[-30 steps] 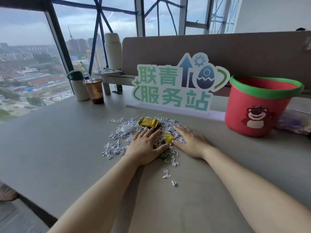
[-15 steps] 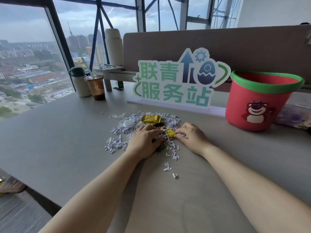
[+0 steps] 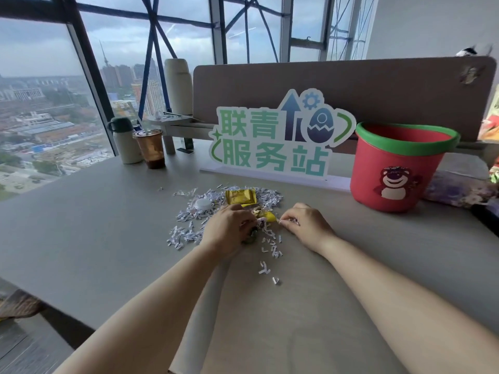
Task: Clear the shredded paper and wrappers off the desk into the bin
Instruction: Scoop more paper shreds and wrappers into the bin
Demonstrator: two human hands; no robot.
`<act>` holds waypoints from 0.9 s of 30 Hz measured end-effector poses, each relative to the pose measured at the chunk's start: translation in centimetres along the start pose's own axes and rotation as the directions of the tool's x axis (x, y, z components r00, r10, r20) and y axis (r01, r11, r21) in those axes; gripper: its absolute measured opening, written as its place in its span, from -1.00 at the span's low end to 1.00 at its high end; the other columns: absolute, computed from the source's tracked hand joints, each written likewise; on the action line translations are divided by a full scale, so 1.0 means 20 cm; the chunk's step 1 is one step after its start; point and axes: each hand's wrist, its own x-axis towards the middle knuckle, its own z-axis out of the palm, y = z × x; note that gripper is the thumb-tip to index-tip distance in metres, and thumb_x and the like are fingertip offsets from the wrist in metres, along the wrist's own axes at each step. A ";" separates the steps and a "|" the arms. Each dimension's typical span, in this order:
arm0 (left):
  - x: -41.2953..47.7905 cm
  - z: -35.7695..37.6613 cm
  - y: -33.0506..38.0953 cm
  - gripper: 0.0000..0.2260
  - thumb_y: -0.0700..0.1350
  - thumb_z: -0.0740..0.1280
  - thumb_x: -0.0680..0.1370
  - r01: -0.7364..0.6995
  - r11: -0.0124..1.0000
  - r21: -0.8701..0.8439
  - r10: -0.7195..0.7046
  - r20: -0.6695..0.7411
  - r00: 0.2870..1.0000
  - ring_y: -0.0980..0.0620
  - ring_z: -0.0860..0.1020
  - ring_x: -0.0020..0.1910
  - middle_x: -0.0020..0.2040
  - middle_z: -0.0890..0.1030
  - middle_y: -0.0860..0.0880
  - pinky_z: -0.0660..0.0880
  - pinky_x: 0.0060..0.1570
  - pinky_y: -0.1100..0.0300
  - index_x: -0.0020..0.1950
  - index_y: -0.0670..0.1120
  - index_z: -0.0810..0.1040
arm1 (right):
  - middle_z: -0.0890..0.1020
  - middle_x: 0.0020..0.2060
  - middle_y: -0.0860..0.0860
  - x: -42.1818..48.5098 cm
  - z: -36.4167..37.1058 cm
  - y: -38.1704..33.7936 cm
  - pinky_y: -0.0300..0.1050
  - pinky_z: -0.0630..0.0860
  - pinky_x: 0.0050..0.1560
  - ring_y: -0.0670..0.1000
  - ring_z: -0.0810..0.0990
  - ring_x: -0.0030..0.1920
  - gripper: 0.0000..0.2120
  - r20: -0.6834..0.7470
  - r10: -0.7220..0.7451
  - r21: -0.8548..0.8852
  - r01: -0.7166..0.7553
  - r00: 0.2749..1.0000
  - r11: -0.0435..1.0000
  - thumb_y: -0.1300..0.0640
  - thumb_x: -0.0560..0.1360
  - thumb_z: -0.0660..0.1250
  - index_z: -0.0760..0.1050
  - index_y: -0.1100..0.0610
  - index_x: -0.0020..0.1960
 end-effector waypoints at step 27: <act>0.29 -0.23 0.57 -0.84 0.02 0.33 0.51 -0.240 0.968 -0.072 0.229 -0.139 0.963 -0.03 0.57 -0.07 -0.04 0.61 -0.01 0.54 -0.13 0.08 0.00 0.01 0.65 | 0.52 -0.22 0.02 -0.14 -0.68 -0.05 -0.19 0.27 -0.17 0.02 0.47 -0.13 -0.82 -0.189 0.058 -0.078 -0.074 0.980 0.994 0.11 0.48 0.34 0.62 0.21 -0.06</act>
